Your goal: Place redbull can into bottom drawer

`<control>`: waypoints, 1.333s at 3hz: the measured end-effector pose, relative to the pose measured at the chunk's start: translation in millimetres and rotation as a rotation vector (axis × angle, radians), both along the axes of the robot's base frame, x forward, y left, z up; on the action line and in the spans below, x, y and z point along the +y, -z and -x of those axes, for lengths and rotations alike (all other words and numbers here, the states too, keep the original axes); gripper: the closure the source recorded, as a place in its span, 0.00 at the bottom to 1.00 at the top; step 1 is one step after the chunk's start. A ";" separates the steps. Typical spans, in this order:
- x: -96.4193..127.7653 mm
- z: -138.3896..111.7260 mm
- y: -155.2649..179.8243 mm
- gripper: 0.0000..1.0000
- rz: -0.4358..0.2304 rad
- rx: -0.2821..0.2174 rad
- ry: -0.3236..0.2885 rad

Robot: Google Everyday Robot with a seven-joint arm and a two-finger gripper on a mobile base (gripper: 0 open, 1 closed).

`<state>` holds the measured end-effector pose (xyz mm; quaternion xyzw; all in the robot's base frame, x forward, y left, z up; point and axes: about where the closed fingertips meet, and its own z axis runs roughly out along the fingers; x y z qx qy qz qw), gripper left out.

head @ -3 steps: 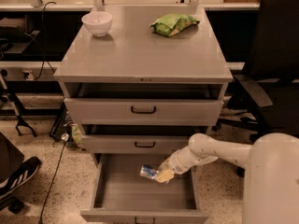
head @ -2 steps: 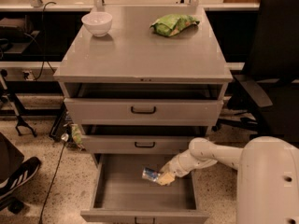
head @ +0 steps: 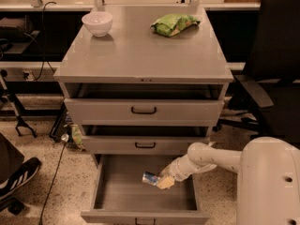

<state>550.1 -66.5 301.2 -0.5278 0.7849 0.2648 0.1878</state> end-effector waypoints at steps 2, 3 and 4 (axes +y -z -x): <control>-9.9 10.9 38.3 1.00 0.056 -0.077 0.030; -21.5 14.4 64.0 1.00 0.033 -0.053 0.104; -21.7 15.7 69.3 1.00 0.034 -0.049 0.112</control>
Offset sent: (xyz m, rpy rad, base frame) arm -0.0135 -0.0236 -0.0634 -0.0867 -0.1183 -0.0717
